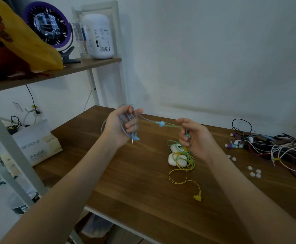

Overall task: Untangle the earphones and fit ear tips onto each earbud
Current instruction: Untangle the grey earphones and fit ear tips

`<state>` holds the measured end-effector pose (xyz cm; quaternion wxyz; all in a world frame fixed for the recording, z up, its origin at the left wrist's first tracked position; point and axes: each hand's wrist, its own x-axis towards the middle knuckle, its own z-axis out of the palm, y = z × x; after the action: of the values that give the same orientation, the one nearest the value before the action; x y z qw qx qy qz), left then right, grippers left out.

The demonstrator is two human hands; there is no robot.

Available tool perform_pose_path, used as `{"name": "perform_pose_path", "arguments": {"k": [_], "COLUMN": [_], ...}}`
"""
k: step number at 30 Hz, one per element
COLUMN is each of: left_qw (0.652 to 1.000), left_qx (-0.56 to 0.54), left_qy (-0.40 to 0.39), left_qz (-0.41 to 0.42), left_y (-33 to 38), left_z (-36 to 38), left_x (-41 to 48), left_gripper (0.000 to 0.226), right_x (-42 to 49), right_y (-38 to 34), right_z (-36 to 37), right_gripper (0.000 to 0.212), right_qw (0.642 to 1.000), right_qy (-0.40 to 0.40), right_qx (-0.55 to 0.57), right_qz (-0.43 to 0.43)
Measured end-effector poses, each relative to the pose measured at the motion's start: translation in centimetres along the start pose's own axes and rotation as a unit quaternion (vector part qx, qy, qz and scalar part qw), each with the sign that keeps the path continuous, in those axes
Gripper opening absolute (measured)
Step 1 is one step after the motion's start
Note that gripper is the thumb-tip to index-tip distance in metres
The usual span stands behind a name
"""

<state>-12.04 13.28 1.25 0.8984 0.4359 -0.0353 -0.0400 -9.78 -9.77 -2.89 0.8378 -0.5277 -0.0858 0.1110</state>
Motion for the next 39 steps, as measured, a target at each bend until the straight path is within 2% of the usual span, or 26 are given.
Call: {"name": "perform_pose_path", "arguments": {"k": [6,9,10,12,14,15,16,17,19,24,27,30,34,39], "left_qw": [0.995,0.971,0.95,0.886,0.792,0.742,0.706,0.691,0.701,0.801,0.849,0.859,0.893,0.909], "left_qx": [0.082,0.222,0.296,0.457,0.609,0.67,0.707,0.72,0.708,0.595,0.526,0.506,0.44,0.391], "left_qy": [0.047,0.09,0.097,0.079,0.026,-0.003,-0.031,-0.054,-0.076,-0.059,0.004,0.051,0.093,0.145], "left_qz": [-0.006,-0.011,-0.007,0.004,-0.007,-0.009,-0.005,0.003,0.025,0.041,0.048,0.054,0.025,0.014], "left_y": [-0.4,-0.9,-1.0,-1.3,-1.6,-1.8,-2.1,-2.4,-2.6,-2.3,-2.2,-2.1,-2.1,-2.6], "left_z": [-0.1,0.1,0.1,0.1,0.6,0.8,0.9,0.9,0.8,0.7,0.6,0.6,0.8,1.5], "left_x": [0.7,0.8,0.6,0.2,-0.5,-0.6,-0.6,-0.5,-0.4,-0.4,-0.4,-0.4,-0.2,0.3], "left_gripper": [0.03,0.028,0.026,0.022,0.019,0.025,0.031,0.034,0.033,0.025,0.027,0.027,0.024,0.028], "right_x": [0.4,0.4,0.3,0.3,0.2,0.1,0.1,0.1,0.2,0.3,0.4,0.5,0.2,0.5], "right_y": [0.2,0.2,0.2,0.1,0.0,-0.1,-0.1,-0.2,-0.1,0.5,1.1,1.6,1.5,1.7], "right_z": [0.0,0.3,0.4,0.6,0.9,1.1,1.2,1.2,1.2,0.9,1.1,1.7,2.8,3.6], "right_gripper": [0.023,0.029,0.03,0.03,0.029,0.029,0.029,0.03,0.032,0.035,0.034,0.033,0.034,0.033], "right_qw": [0.994,0.992,0.991,0.991,0.993,0.994,0.994,0.994,0.993,0.986,0.967,0.934,0.917,0.903], "right_qy": [0.07,0.053,0.044,0.028,0.016,0.012,0.01,0.01,0.017,0.032,0.026,0.01,-0.027,-0.053], "right_qx": [-0.072,-0.103,-0.113,-0.115,-0.101,-0.093,-0.087,-0.084,-0.087,-0.159,-0.255,-0.356,-0.381,-0.418], "right_qz": [-0.035,-0.046,-0.049,-0.057,-0.062,-0.065,-0.068,-0.072,-0.073,-0.036,-0.006,-0.039,-0.117,-0.086]}}
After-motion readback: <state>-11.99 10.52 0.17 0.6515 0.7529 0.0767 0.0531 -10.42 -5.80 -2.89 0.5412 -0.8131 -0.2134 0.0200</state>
